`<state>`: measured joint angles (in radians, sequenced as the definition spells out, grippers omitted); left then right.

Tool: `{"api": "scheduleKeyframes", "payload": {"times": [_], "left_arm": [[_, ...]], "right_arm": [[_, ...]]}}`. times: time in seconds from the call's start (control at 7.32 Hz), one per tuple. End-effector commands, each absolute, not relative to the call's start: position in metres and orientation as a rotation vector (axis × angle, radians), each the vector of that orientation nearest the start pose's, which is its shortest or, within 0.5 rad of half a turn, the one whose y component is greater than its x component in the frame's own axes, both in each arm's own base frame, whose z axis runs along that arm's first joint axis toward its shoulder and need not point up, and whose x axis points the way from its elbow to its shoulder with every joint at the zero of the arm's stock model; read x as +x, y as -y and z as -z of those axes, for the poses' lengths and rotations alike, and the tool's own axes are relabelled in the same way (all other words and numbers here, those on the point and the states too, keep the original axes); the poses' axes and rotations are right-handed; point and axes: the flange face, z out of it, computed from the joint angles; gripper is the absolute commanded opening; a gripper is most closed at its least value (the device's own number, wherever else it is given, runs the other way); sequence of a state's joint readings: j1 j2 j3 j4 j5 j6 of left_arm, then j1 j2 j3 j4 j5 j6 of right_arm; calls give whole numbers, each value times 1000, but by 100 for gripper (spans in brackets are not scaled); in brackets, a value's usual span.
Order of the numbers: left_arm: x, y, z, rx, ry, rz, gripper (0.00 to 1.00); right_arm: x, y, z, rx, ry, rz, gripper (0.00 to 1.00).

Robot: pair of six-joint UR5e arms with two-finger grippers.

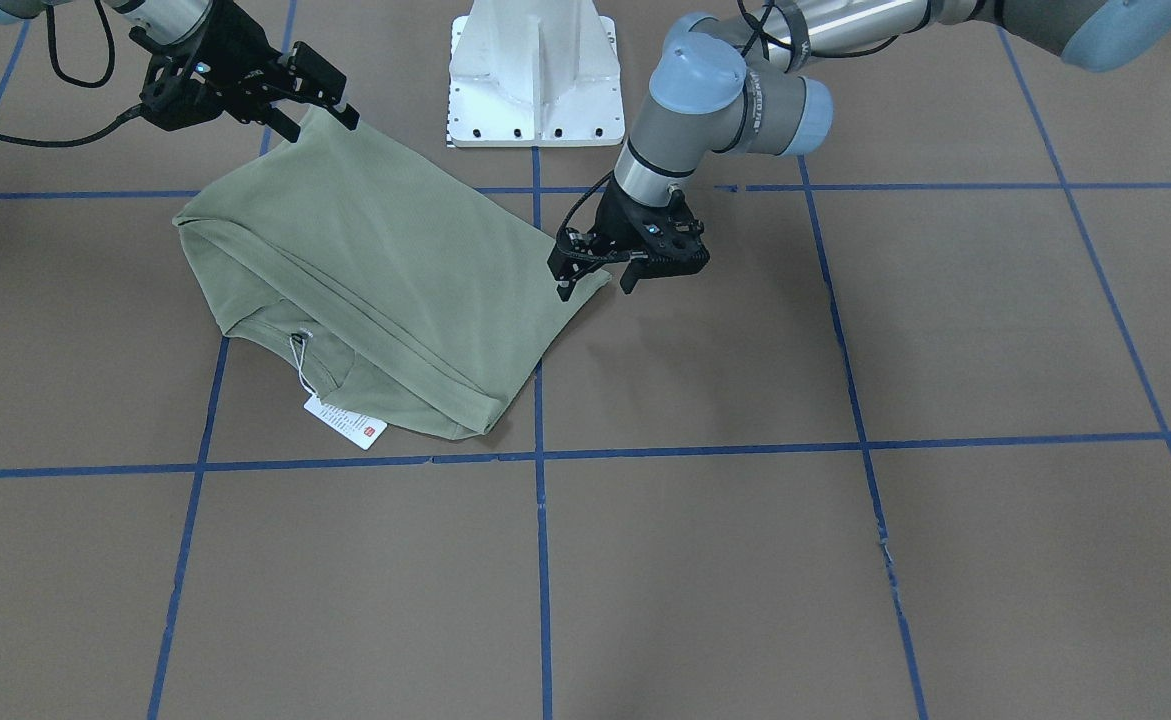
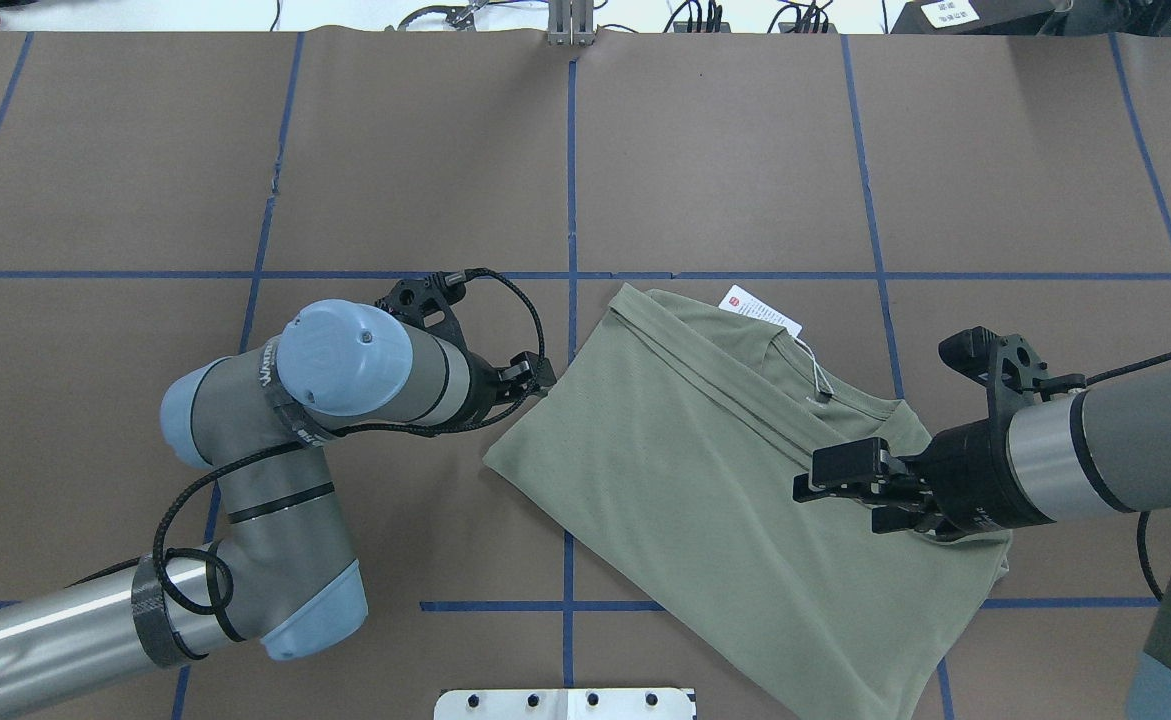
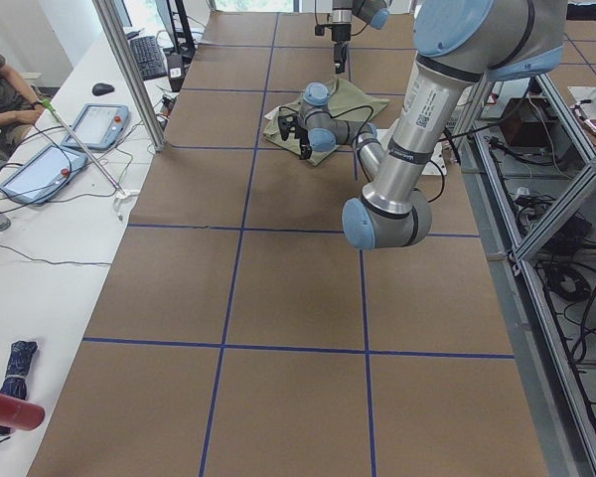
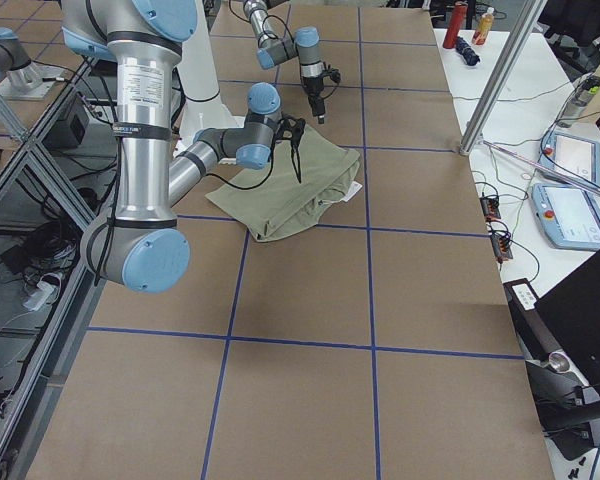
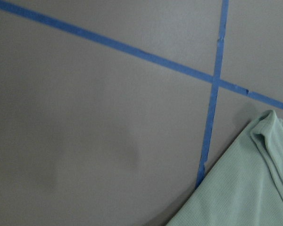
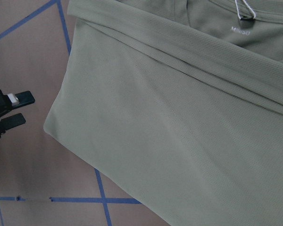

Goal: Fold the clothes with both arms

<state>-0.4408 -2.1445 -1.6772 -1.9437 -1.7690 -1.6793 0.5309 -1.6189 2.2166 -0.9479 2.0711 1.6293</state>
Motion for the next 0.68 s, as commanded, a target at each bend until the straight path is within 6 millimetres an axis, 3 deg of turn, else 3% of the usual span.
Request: {"api": "scheduleKeyframes", "payload": {"times": [0.0,0.55], "left_arm": [[566,382,-247,-55,-972,449,94],[587,354,-249,-85,-959,411,92]], "right_arm": [[-327,294,-307,-139,1252,-209,100],[-327,297,-308,-136,1251,-212,100]]}}
